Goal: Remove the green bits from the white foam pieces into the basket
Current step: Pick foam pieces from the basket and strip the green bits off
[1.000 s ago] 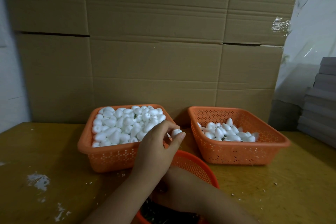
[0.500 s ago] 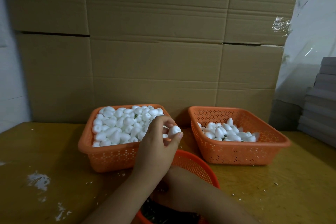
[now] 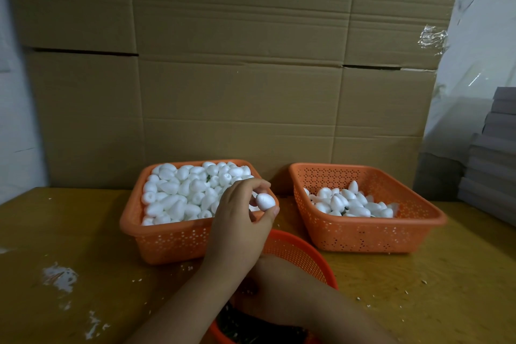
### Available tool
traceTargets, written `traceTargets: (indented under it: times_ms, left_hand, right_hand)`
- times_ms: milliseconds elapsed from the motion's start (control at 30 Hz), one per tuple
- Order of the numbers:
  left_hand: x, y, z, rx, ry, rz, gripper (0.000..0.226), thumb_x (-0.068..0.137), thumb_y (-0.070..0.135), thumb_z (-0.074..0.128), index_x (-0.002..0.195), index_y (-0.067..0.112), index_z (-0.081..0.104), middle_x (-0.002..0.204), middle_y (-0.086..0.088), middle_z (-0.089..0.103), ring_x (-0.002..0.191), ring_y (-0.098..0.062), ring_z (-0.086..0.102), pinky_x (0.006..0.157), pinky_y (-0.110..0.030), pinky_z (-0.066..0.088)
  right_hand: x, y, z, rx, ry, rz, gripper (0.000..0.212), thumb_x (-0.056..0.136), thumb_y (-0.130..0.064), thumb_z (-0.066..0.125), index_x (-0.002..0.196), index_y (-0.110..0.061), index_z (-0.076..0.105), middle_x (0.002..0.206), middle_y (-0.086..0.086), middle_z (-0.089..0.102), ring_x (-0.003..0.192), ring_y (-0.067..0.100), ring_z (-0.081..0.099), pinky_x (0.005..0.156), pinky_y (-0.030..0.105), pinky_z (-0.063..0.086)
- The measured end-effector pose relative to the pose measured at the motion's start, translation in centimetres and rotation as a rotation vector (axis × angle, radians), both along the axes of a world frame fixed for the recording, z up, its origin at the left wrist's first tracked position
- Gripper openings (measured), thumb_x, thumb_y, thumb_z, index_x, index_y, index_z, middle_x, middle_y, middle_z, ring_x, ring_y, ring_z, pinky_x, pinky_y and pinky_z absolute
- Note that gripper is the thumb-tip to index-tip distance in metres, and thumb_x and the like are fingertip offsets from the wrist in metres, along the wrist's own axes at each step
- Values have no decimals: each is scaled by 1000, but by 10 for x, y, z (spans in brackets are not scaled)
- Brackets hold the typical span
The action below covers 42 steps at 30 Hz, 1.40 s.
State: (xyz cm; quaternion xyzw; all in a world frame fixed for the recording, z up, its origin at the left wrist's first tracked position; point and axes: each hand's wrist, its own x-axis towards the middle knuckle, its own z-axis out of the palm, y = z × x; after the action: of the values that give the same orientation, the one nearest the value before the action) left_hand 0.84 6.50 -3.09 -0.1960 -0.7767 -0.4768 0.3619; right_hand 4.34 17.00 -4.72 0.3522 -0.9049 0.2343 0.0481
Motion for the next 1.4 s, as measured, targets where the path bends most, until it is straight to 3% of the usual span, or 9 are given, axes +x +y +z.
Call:
traceTargets:
  times_ms: [167, 500, 600, 700, 800, 933, 1133, 1233, 1400]
  left_hand:
    - [2, -1, 1, -51, 47, 53, 30, 84, 8, 71, 101, 32, 64, 94, 28, 56, 93, 3, 53, 79, 0, 34]
    - [2, -3, 1, -160, 67, 41, 50, 81, -2, 68, 120, 29, 68, 107, 31, 49, 111, 23, 35, 92, 3, 25]
    - [4, -1, 1, -103, 17, -14, 50, 87, 8, 67, 124, 41, 60, 116, 24, 60, 113, 16, 48, 91, 0, 34]
    - [7, 1, 2, -20, -24, -54, 49, 87, 18, 70, 111, 53, 47, 108, 30, 61, 105, 11, 57, 83, -4, 43]
    - [6, 0, 1, -60, 13, -37, 36, 86, 18, 70, 104, 45, 53, 104, 27, 61, 103, 8, 56, 82, -5, 43]
    - [3, -2, -1, -84, 66, -16, 27, 85, 11, 65, 104, 29, 68, 97, 19, 63, 95, -3, 57, 75, -10, 45]
    - [3, -2, -2, -57, -3, -44, 15, 89, 37, 57, 104, 41, 59, 95, 22, 64, 92, 1, 59, 72, -13, 47]
    - [3, -3, -3, -38, 3, -40, 18, 89, 37, 64, 96, 43, 49, 100, 26, 60, 88, 5, 59, 71, -12, 47]
    - [6, -1, 1, -48, 12, -35, 26, 80, 62, 53, 93, 39, 51, 80, 23, 60, 69, -5, 58, 57, -13, 42]
  right_hand:
    - [0, 0, -1, -1, -4, 4, 32, 93, -23, 59, 124, -15, 62, 123, 5, 63, 106, 19, 59, 86, 25, 44]
    - [1, 0, 0, 8, 18, 2, 36, 93, -23, 59, 127, -15, 60, 125, 8, 63, 110, 22, 58, 92, 34, 46]
    - [2, 0, 0, 9, 9, -1, 37, 93, -23, 59, 129, -15, 59, 126, 8, 62, 111, 22, 58, 93, 35, 46]
    - [2, 0, 0, 0, 6, -3, 36, 93, -23, 59, 128, -16, 59, 124, 7, 62, 109, 22, 58, 89, 30, 46]
    - [2, 0, 0, 1, 9, -6, 33, 93, -24, 59, 125, -15, 60, 120, 7, 64, 105, 22, 59, 83, 24, 42]
    - [2, 1, 3, 7, -22, -5, 34, 94, -25, 58, 126, -15, 60, 123, 5, 63, 108, 20, 59, 92, 35, 48]
    - [3, 0, 4, 17, -20, -10, 34, 94, -24, 58, 127, -15, 60, 123, 6, 63, 107, 20, 59, 92, 35, 48]
    - [3, 0, 5, 17, -30, -7, 33, 94, -24, 59, 126, -16, 60, 124, 4, 63, 107, 19, 59, 93, 34, 48]
    - [4, 0, 5, 17, -24, -8, 33, 94, -24, 59, 126, -15, 61, 123, 5, 64, 106, 19, 60, 92, 35, 48]
